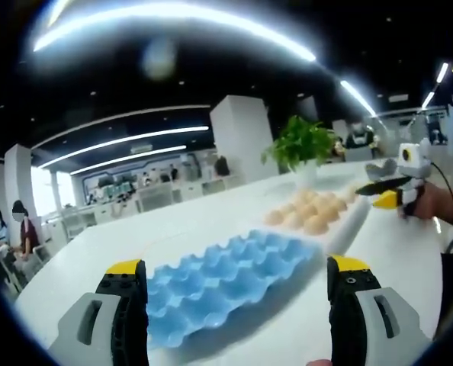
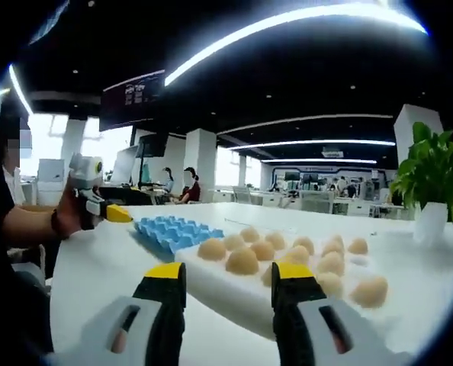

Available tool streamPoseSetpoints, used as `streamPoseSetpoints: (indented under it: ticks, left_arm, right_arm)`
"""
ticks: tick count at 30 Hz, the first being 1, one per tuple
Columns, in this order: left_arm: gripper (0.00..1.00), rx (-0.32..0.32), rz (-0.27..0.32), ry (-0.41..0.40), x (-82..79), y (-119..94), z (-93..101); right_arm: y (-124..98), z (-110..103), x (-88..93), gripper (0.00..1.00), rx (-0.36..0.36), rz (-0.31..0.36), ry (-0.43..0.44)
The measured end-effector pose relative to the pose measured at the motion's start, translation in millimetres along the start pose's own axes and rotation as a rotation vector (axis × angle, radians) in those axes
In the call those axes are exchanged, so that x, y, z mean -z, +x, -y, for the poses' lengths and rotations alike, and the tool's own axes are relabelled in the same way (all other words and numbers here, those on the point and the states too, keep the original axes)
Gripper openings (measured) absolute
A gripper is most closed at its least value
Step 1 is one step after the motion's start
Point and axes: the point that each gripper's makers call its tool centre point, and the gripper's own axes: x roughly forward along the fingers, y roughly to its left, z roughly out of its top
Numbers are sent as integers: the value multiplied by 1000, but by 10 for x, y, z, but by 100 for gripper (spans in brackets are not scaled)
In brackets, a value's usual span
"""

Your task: Pick up the eggs on the table and place them into the egg tray on the table

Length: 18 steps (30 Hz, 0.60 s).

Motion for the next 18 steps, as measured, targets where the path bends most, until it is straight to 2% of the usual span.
streamPoseSetpoints:
  ticks: [3,6,13,18]
  left_arm:
    - [100,3,4,5,-12,-5,13]
    - [100,4,6,2,-13,-11,18]
    - [100,8,4,-1,-5,-7,35]
    - [100,6,2,-3,0,-3,39]
  right_arm:
    - [0,-172,49,45,-50,-30,-56]
    - [-21,-229,14,46,-59,-14,-51]
    - [-90,-63,-80,46,-21,44,85]
    - [-71,90,-88,46,33,13,140]
